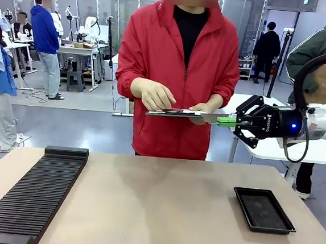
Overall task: Inspect the PCB.
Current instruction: Place the Blank PCB in the ESD tray.
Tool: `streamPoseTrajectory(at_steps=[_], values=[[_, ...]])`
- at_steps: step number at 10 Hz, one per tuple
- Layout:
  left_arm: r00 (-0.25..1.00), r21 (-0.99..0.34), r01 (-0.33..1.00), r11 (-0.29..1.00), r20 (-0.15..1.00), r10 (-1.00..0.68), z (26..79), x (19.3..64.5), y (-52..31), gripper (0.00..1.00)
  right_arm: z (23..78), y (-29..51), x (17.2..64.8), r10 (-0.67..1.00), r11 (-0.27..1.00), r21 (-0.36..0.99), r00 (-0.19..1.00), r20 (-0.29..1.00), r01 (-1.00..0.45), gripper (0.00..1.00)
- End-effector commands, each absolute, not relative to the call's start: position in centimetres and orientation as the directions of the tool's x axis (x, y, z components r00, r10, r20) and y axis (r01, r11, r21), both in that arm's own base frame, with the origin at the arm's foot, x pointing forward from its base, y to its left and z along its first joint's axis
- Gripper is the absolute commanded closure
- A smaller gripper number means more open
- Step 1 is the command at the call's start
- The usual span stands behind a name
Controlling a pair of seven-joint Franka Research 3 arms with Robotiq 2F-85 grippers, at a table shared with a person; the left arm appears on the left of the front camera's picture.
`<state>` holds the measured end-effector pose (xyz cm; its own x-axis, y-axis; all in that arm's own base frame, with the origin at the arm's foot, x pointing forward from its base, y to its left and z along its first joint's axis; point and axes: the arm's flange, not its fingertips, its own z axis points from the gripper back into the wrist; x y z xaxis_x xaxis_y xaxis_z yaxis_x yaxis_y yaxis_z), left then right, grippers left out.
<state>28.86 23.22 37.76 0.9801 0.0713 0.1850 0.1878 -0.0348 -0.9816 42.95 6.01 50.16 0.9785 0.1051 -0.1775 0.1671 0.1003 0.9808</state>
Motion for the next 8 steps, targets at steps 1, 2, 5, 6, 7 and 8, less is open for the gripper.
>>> streamPoseTrajectory(at_steps=[1, 2, 5, 6, 7, 8], values=[[0.981, -0.983, 0.181, -0.027, 0.179, 0.069, 38.1, 28.7, 23.5, 0.0, 49.8, 3.0, 42.0, 0.074, 0.218, 0.975, 0.995, -0.065, 0.047, 0.97], [0.981, -0.983, 0.181, -0.027, 0.179, 0.069, 38.1, 28.7, 23.5, 0.0, 48.4, 0.6, 41.7, 0.084, 0.281, 0.96, 0.996, -0.009, -0.015, 0.97], [0.981, -0.983, 0.181, -0.027, 0.179, 0.069, 38.1, 28.7, 23.5, 0.0, 44.8, -3.9, 41.7, 0.13, 0.366, 0.927, 0.991, 0.033, -0.079, 0.97], [0.981, -0.983, 0.181, -0.027, 0.179, 0.069, 38.1, 28.7, 23.5, 0.0, 43.4, -5.1, 42.0, 0.11, 0.395, 0.914, 0.993, 0.052, -0.091, 0.97], [0.981, -0.983, 0.181, -0.027, 0.179, 0.069, 38.1, 28.7, 23.5, 0.0, 41.8, -6.0, 42.2, 0.12, 0.428, 0.898, 0.991, 0.052, -0.099, 0.97], [0.981, -0.983, 0.181, -0.027, 0.179, 0.069, 38.1, 28.7, 23.5, 0.0, 40.3, -7.1, 42.6, 0.125, 0.455, 0.886, 0.992, 0.034, -0.087, 0.97]])
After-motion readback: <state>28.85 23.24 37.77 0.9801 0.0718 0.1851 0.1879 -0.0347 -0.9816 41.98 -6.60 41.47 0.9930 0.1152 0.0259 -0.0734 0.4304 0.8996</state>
